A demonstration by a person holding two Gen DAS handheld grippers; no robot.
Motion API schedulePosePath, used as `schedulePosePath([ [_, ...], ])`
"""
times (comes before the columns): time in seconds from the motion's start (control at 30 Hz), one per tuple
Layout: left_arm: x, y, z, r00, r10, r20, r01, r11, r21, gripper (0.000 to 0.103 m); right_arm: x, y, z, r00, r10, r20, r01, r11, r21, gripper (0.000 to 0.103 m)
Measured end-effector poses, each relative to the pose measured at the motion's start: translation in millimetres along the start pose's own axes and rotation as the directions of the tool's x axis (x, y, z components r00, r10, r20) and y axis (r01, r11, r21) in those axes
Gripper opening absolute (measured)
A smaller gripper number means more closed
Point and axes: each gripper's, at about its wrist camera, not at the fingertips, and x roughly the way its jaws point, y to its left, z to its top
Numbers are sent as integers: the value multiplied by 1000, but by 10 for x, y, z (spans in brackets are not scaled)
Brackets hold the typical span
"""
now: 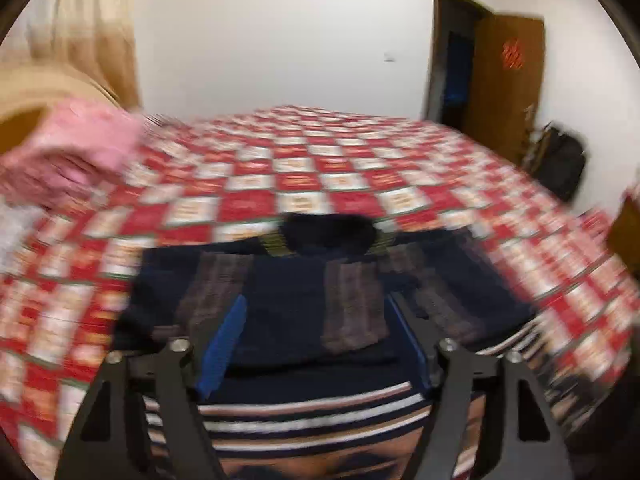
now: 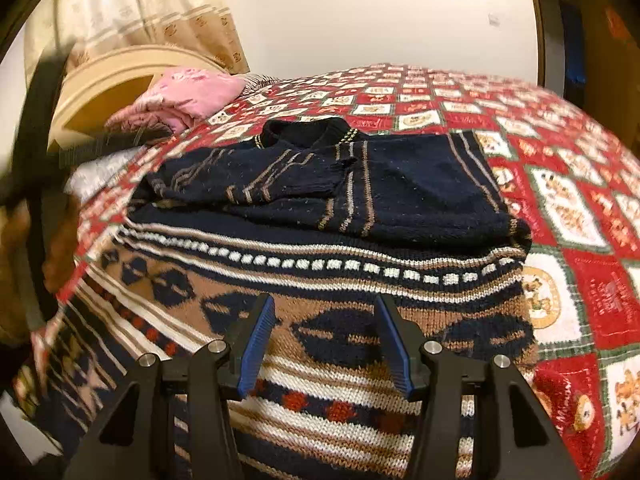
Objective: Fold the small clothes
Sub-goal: 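Lift the held sleeve with the left tool and fold it across the body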
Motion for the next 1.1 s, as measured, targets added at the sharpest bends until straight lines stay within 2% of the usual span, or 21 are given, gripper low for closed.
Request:
schedulePosePath([
  [0.03,0,148,-94,996,92,6,-92,995,28,80,-5,-36,46,1000,17,0,-17,999,29,53],
  [0.1,31,385,-206,985,175,-7,-174,984,40,80,-7,-134,189,998,56,6,-56,993,109,53],
  [0.17,90,708,-319,961,274,-37,-273,962,30,80,29,-200,376,996,89,10,-89,981,172,53],
  [0.27,122,1187,-434,948,309,-78,-316,945,-88,80,186,-228,664,995,97,-8,-93,972,217,53],
  [0.33,193,1467,-488,954,271,-128,-291,939,-184,80,313,-247,787,994,107,-35,-95,965,245,53],
  [0.47,433,1650,-589,970,139,-199,-193,939,-286,80,676,-255,973,986,125,-112,-86,948,306,53],
  [0.53,561,1663,-633,964,119,-240,-191,934,-302,80,820,-271,1015,981,139,-138,-86,939,334,50],
  [0.6,628,1628,-614,967,99,-236,-167,942,-291,80,945,-265,1045,980,125,-157,-64,937,343,49],
  [0.7,730,1647,-567,965,122,-232,-182,949,-258,80,1098,-300,1067,976,128,-177,-53,925,375,47],
  [0.77,798,1715,-594,967,81,-243,-149,948,-280,80,1211,-295,1075,972,123,-199,-39,924,380,45],
  [0.83,749,1725,-640,976,73,-207,-133,946,-295,73,1315,-242,1066,966,118,-228,-28,932,362,40],
  [0.87,721,1720,-653,979,69,-193,-125,947,-295,68,1373,-204,1070,965,101,-240,-13,939,343,33],
  [0.93,705,1711,-664,983,54,-176,-104,951,-291,43,1411,-181,1102,971,61,-232,17,948,319,18],
  [0.97,715,1720,-664,984,45,-175,-96,951,-295,39,1426,-181,1123,972,50,-229,25,949,315,10],
  [1.03,705,1731,-663,986,34,-164,-83,950,-302,27,1390,-164,1167,979,23,-204,39,954,297,9],
  [1.1,676,1714,-668,989,19,-149,-64,952,-300,24,1295,-122,1224,985,-16,-171,59,966,252,8],
])
